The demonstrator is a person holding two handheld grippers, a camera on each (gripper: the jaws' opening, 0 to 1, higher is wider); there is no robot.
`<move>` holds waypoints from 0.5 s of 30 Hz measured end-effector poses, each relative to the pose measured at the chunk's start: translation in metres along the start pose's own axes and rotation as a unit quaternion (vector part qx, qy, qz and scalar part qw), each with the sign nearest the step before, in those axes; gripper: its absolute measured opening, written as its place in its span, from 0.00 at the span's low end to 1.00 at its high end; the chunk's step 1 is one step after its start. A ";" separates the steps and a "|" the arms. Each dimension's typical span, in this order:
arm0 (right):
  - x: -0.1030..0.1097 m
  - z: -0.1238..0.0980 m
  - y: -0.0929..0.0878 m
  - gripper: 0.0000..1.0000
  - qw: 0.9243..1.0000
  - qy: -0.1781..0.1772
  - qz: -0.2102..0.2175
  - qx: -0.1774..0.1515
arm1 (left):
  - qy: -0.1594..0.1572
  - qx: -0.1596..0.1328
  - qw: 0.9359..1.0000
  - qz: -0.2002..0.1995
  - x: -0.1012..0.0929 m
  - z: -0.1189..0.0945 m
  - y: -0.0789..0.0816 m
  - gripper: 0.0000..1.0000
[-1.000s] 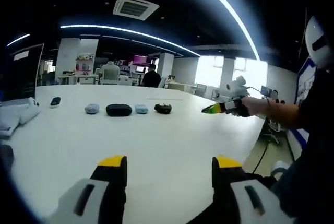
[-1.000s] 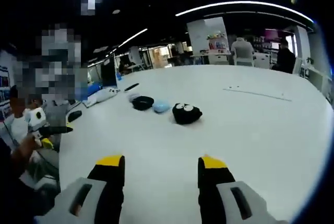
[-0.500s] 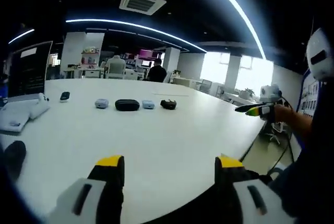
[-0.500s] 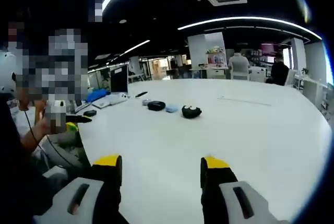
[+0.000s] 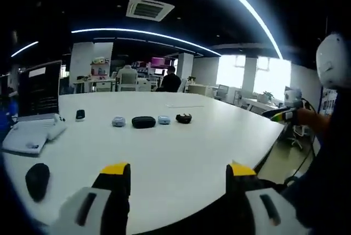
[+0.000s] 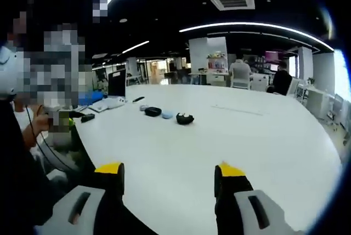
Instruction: Pick up the earbuds from the table and place the earbuds into the earbud case
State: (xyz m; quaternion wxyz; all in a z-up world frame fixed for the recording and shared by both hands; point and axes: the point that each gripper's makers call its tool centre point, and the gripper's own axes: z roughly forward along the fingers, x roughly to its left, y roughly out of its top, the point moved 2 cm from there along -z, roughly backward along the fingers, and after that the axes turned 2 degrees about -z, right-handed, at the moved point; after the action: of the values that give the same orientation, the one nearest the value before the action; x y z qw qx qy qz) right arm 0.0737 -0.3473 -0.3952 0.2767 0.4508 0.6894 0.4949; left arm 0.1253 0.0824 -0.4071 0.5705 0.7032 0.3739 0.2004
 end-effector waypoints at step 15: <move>-0.002 0.001 0.024 0.64 0.999 -0.020 -0.024 -0.042 | 0.020 -0.029 0.999 0.003 0.010 0.006 0.018 0.72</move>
State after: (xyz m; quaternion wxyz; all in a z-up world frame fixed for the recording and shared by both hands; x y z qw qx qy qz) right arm 0.0836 -0.3460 -0.3734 0.3211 0.4315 0.6730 0.5077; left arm 0.1414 0.0842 -0.3929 0.5829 0.6830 0.3772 0.2268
